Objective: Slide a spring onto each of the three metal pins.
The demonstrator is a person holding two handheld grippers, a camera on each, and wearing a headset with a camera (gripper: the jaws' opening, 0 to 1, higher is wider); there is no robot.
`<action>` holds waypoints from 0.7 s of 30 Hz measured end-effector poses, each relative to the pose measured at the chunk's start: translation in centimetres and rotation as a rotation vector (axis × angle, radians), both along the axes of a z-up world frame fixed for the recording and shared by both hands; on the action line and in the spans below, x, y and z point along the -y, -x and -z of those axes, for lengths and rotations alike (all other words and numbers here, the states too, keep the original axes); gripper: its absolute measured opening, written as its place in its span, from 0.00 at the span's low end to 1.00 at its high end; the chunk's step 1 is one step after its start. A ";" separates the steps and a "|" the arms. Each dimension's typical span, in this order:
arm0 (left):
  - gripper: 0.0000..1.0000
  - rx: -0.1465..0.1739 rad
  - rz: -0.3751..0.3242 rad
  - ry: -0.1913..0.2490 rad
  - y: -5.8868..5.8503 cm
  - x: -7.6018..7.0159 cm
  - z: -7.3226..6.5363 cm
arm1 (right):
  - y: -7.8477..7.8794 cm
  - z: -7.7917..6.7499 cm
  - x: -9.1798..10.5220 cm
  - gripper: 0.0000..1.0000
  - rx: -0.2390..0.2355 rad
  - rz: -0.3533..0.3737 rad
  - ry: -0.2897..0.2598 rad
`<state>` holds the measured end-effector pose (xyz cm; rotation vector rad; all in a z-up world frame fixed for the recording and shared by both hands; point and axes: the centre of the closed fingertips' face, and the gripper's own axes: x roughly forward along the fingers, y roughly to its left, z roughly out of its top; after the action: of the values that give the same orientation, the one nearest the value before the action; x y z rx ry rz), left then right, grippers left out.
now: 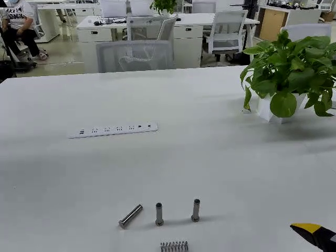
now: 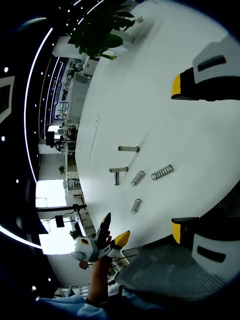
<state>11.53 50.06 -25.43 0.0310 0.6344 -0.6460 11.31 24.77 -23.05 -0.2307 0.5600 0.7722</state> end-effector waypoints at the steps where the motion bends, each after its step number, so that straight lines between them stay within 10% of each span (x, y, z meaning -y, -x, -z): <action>1: 1.00 -0.010 -0.001 -0.005 -0.1 -0.1 0.1 | 0.0 0.0 0.0 0.99 -0.002 0.001 0.000; 8: 1.00 -0.058 0.006 -0.072 -1.4 -1.0 0.7 | 0.2 0.1 -0.1 0.98 -0.008 0.000 -0.001; 21: 0.87 -0.052 0.092 -0.150 -5.4 -0.8 -0.2 | 0.2 0.6 0.1 0.97 -0.022 0.005 -0.003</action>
<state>16.90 50.84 -25.23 0.1847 0.7340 -0.6884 11.08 24.69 -23.61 -0.2180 0.5802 0.7714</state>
